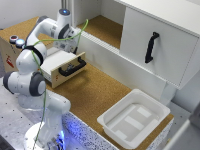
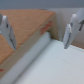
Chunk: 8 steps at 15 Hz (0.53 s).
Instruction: Switch off the blue light
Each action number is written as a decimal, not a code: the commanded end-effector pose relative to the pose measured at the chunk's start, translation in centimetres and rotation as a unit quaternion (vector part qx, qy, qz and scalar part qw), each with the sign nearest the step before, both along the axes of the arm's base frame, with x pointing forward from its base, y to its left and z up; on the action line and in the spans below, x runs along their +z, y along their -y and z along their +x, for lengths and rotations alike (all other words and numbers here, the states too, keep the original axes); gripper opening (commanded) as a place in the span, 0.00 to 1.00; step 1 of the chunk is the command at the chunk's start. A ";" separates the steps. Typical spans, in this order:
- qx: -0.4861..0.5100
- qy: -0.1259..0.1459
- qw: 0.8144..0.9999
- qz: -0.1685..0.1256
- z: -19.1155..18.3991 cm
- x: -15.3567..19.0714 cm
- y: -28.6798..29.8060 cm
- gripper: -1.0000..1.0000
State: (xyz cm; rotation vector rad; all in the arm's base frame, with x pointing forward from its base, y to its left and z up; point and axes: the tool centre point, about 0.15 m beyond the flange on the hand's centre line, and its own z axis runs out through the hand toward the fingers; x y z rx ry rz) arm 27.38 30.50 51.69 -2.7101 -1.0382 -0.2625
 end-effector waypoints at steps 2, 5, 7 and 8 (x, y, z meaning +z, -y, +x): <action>0.135 -0.070 0.981 -0.119 -2.1 5.0 -13.3 1.00; 0.175 -0.074 0.973 -0.131 -4.7 5.2 -17.0 1.00; 0.199 -0.072 0.970 -0.123 -6.5 4.1 -18.2 0.00; 0.199 -0.068 0.971 -0.118 -7.2 3.7 -18.4 0.00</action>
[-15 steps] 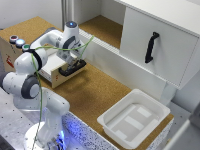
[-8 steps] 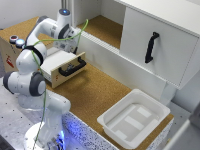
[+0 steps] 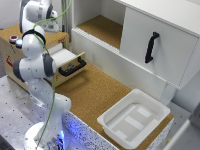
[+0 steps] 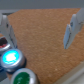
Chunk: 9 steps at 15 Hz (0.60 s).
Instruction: Switch off the blue light
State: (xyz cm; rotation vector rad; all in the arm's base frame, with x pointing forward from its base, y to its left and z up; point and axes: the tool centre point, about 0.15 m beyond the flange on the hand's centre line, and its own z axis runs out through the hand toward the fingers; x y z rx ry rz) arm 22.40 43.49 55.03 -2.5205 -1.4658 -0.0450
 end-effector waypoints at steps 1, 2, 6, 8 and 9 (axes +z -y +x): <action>0.041 -0.015 0.996 -0.080 -2.8 -0.1 -5.5 0.00; 0.054 -0.009 0.995 -0.079 -3.9 -0.5 -5.7 0.00; 0.045 0.012 0.996 -0.071 -4.9 -2.1 -6.1 0.00; 0.046 0.015 0.996 -0.077 -5.2 -2.8 -6.6 0.00; 0.046 0.016 0.996 -0.075 -5.3 -3.2 -6.7 0.00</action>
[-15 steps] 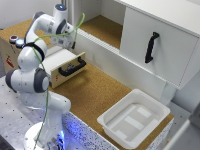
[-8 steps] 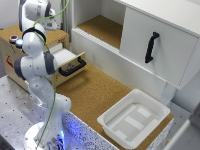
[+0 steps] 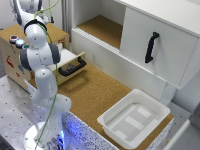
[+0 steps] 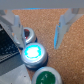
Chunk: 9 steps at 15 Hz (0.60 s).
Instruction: Switch off the blue light
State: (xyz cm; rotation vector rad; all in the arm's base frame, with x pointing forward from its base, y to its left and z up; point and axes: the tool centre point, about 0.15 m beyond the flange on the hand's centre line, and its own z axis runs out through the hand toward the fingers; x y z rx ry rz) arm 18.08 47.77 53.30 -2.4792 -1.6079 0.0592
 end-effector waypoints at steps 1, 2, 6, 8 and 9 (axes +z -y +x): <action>-0.002 0.037 0.998 -0.045 -1.1 -1.8 -2.6 0.00; 0.001 0.034 0.999 -0.040 -1.3 -2.2 -2.7 0.00; 0.017 0.035 0.999 -0.016 -2.0 -3.0 -3.3 0.00; 0.032 0.033 0.999 -0.018 -2.4 -3.7 -3.7 0.00; 0.038 0.034 0.998 -0.023 -2.6 -4.1 -3.9 0.00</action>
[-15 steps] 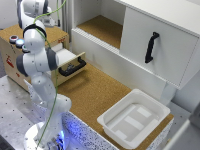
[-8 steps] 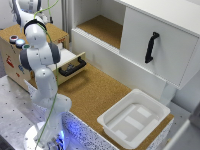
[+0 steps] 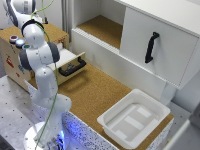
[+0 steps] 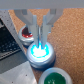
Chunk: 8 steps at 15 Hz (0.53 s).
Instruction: Switch off the blue light
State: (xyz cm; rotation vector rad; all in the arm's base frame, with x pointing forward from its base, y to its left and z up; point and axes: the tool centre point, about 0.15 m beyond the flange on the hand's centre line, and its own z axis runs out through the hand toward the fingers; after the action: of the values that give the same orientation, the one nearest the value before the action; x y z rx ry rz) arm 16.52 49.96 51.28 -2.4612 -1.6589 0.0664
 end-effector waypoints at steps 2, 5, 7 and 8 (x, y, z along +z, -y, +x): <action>0.025 0.019 0.999 -0.017 -1.0 -2.8 -2.0 0.00; 0.027 0.005 1.000 -0.016 -0.4 -4.4 -2.2 0.00; 0.029 0.002 0.999 -0.017 0.1 -5.3 -2.4 0.00; 0.030 0.002 0.999 -0.017 0.3 -5.5 -2.6 0.00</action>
State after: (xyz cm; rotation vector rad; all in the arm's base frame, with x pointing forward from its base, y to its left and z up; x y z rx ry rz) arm 15.80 51.08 48.35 -2.4357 -1.7001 0.0907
